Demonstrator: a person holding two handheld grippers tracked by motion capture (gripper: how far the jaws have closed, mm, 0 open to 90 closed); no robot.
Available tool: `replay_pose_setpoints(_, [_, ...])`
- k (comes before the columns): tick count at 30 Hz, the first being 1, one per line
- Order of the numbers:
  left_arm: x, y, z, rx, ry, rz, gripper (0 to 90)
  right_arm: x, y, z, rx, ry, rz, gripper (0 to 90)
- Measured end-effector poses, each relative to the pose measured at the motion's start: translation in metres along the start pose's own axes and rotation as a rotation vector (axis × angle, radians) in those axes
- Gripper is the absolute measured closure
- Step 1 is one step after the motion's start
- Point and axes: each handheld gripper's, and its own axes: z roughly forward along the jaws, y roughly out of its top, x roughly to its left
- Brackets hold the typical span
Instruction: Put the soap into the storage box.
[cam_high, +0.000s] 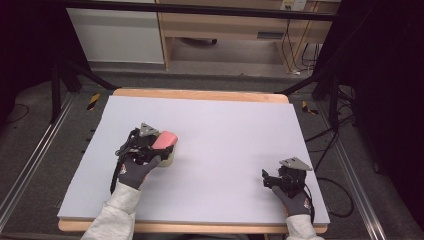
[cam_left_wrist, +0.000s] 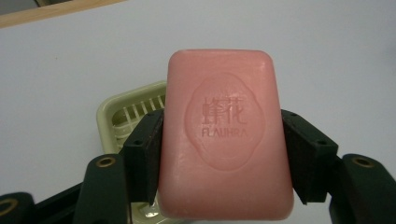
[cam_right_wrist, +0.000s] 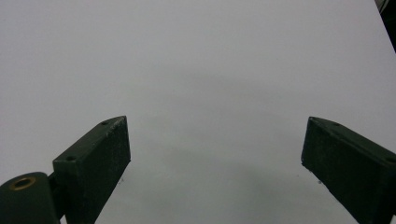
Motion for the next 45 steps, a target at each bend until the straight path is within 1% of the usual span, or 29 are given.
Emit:
replay_pose_setpoints(9, [0.007,0.002,0.002,-0.009,0.021,-0.023,37.0,0.000,0.000,0.000,-0.002,-0.001,0.003,8.3])
replay_pose_setpoints(13, [0.008,0.003,0.006,-0.001,0.031,-0.020,37.0,0.000,0.000,0.000,-0.004,-0.002,0.003,8.3])
replay_pose_setpoints(15, [0.008,0.003,0.009,0.002,0.039,-0.011,37.0,0.000,0.000,0.000,-0.004,-0.004,0.004,8.3])
replay_pose_setpoints(21, [0.008,0.006,0.014,0.001,0.049,-0.014,37.0,0.001,0.000,0.000,-0.002,-0.003,0.000,8.3])
replay_pose_setpoints(25, [0.011,0.008,0.017,0.005,0.061,-0.017,37.0,0.002,0.000,0.001,0.000,-0.001,0.003,8.3])
replay_pose_setpoints(28, [0.014,0.007,0.021,0.010,0.074,-0.025,37.0,0.002,0.000,0.001,0.001,-0.002,0.001,8.3])
replay_pose_setpoints(30, [0.015,0.006,0.024,0.016,0.074,-0.033,37.0,0.002,0.000,0.001,0.001,-0.003,0.001,8.2])
replay_pose_setpoints(34, [0.017,0.003,0.029,0.029,0.083,-0.029,37.0,0.002,0.000,0.001,0.000,-0.002,0.002,8.2])
replay_pose_setpoints(36, [0.017,0.001,0.031,0.029,0.085,-0.037,37.0,0.002,0.000,0.001,0.001,-0.002,0.004,8.2])
replay_pose_setpoints(45, [0.024,-0.004,0.035,0.045,0.100,-0.052,37.0,0.002,0.000,0.001,0.003,-0.002,0.003,8.2])
